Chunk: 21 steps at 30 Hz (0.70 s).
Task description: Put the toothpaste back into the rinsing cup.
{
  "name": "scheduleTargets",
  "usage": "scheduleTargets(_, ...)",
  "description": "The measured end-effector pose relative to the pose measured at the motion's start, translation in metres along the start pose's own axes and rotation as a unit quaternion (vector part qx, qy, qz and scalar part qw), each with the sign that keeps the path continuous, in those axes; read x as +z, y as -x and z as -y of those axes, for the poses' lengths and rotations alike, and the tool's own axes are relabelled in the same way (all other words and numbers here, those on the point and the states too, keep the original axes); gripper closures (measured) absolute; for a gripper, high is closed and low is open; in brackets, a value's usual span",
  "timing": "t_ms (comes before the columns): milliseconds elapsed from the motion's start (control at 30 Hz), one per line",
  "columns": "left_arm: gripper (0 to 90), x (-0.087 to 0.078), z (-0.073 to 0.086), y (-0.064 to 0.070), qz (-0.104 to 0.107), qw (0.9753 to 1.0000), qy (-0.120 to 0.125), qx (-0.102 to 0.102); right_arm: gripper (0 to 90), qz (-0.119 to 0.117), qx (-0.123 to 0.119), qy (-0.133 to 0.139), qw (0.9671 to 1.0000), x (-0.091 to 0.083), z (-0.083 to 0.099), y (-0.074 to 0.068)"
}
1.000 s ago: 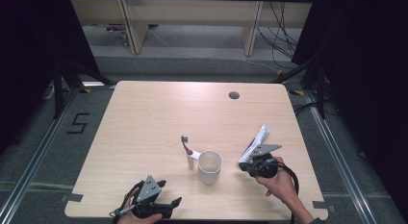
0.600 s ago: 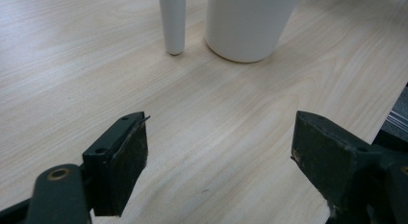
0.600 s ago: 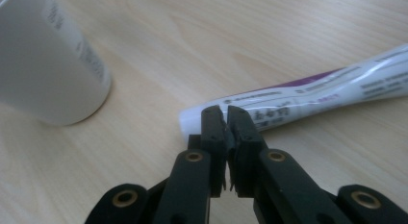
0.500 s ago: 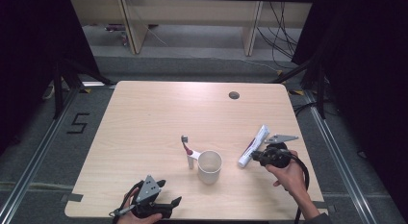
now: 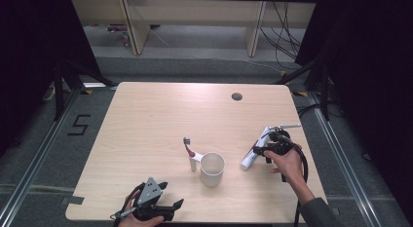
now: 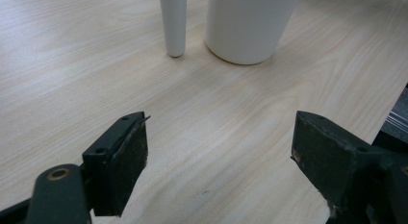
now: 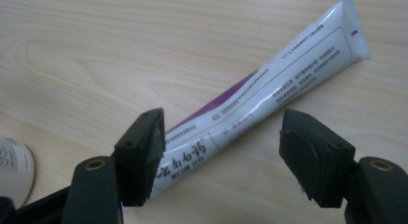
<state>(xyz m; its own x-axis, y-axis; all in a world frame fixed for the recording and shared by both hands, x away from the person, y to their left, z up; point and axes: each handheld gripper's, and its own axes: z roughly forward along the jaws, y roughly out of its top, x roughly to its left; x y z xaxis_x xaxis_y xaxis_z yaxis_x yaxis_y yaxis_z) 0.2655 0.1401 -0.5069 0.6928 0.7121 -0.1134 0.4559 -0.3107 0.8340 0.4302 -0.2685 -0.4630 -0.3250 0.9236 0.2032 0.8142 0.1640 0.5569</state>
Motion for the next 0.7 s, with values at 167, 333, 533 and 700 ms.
scheduleTargets(167, 19.9, -0.001, 0.0, 0.0, 0.0, 1.0, -0.003, 0.0, 33.9, 0.001, 0.046, -0.034, 0.9984, 0.01, -0.009, -0.005)
scheduleTargets(333, 19.9, -0.001, -0.001, -0.001, 0.002, 1.0, 0.0, 0.004, 31.5, 0.032, 0.017, -0.043, 0.9984, 0.02, -0.015, -0.005)
scheduleTargets(533, 19.9, 0.0, 0.0, 0.0, 0.005, 1.0, 0.003, 0.002, 32.8, 0.05, 0.034, -0.058, 0.9965, 0.027, -0.021, -0.01)
scheduleTargets(700, 19.9, 0.0, 0.0, 0.0, 0.007, 1.0, 0.005, 0.0, 35.9, 0.044, 0.019, -0.075, 0.996, 0.034, -0.026, -0.009)
